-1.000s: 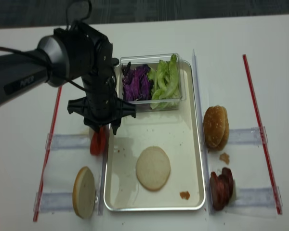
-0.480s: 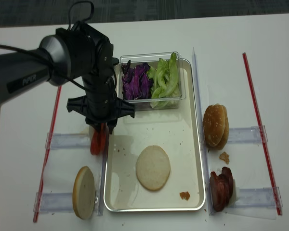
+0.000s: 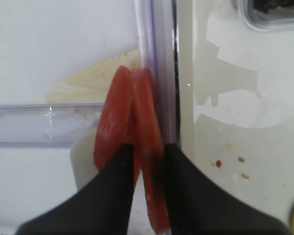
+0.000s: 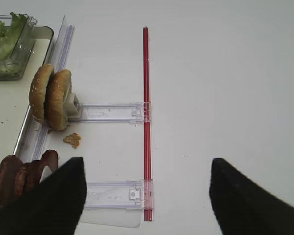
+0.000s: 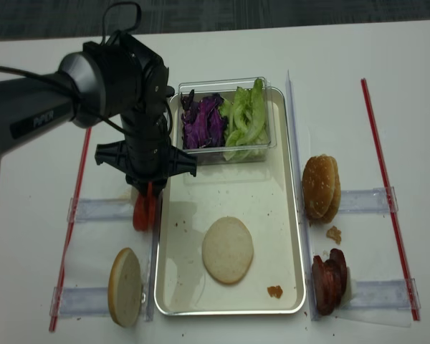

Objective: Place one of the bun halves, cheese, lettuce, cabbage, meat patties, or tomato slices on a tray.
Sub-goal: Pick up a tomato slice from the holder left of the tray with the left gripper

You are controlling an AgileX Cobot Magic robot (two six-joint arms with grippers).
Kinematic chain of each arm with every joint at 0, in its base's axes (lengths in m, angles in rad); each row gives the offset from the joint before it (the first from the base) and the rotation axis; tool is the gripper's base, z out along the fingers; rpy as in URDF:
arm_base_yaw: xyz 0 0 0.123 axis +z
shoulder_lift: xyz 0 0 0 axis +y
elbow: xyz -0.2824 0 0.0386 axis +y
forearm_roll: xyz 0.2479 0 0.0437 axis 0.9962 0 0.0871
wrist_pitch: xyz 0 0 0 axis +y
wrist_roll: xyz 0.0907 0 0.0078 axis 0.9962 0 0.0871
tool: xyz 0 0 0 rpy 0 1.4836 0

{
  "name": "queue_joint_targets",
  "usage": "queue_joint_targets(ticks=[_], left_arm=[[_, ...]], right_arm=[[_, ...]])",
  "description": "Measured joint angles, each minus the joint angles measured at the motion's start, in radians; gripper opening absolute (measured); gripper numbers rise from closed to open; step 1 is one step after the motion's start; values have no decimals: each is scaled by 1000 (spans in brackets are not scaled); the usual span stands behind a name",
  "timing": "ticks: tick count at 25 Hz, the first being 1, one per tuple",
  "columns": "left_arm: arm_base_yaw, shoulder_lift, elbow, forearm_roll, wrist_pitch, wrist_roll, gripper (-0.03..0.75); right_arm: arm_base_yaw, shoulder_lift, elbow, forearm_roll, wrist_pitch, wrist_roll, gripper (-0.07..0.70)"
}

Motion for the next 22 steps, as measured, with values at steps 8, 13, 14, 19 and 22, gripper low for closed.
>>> queue_joint_targets(ticks=[8,13,14,19,22], left_arm=[[0,0,0,11,6,-3,51],[0,0,0,12,11,-6,13],[0,0,0,12,14,-6,8],[0,0,0,12,19,-6,5],[0,0,0,12,18,-6,4]], right_arm=[[0,0,0,0,0,0,563],[0,0,0,0,0,0,563],[0,0,0,0,0,0,563],[0,0,0,0,0,0,563],[0,0,0,0,0,0,563]])
